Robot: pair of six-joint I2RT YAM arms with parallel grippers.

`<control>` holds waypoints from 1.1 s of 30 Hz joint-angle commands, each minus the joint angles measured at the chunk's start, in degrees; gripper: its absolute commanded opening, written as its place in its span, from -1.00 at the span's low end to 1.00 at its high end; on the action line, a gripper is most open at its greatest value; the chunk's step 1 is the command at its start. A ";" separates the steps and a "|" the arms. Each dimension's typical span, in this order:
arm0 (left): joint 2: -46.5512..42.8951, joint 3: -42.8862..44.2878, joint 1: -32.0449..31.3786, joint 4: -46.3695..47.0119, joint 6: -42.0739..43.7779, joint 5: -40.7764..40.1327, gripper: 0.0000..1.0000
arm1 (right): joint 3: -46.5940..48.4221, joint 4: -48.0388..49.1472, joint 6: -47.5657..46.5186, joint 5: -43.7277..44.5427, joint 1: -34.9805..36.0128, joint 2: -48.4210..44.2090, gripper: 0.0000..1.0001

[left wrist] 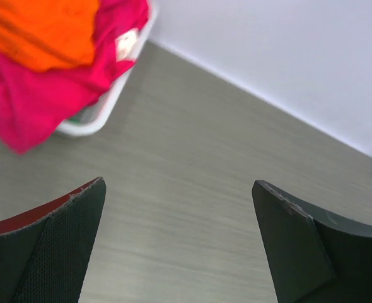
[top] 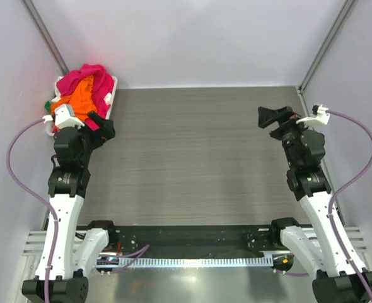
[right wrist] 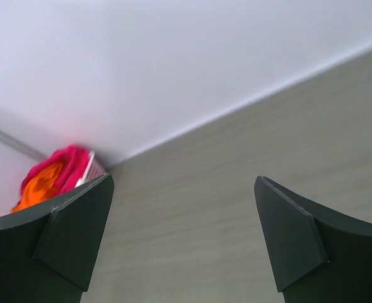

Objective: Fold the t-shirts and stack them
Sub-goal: Grab the tshirt from the pile

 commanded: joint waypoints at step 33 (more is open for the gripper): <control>66.59 61.64 17.57 -30.13 -4.82 -3.78 0.89 | 15.17 -42.51 -3.66 -18.13 3.06 21.17 0.99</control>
